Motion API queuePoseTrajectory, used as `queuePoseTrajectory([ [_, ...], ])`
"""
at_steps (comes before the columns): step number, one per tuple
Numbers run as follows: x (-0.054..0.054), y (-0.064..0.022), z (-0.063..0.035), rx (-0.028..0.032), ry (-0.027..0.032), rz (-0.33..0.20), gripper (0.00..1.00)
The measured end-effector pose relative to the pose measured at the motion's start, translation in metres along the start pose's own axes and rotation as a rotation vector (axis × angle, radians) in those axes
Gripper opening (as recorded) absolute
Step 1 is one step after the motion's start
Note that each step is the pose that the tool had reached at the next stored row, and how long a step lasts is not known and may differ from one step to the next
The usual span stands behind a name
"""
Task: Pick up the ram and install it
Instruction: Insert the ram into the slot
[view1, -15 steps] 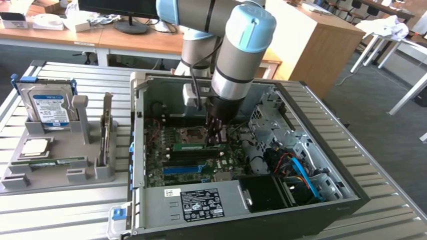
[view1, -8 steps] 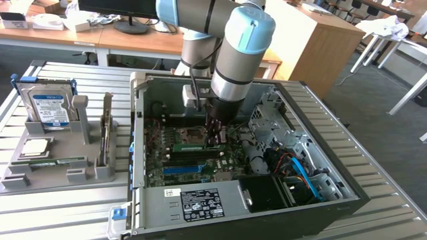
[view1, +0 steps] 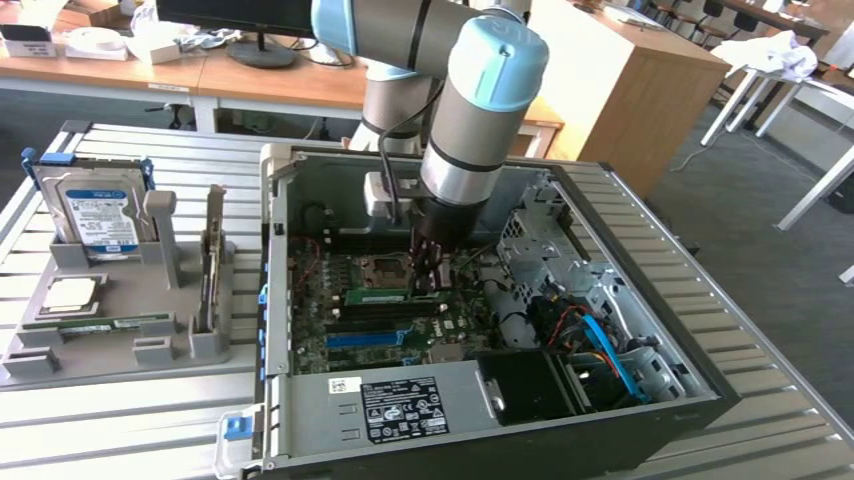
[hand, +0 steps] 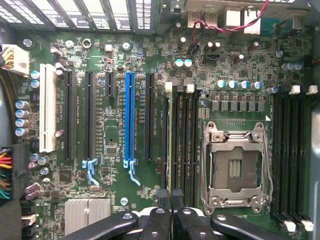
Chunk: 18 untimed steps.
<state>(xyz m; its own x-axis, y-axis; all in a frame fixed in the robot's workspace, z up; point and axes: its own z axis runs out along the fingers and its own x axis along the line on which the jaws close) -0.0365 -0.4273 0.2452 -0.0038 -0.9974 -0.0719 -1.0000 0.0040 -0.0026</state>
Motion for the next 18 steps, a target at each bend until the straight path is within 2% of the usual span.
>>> queuePoseTrajectory([
  [18,0.0001,0.0015,0.0015,-0.0001,0.0,0.0,0.12],
])
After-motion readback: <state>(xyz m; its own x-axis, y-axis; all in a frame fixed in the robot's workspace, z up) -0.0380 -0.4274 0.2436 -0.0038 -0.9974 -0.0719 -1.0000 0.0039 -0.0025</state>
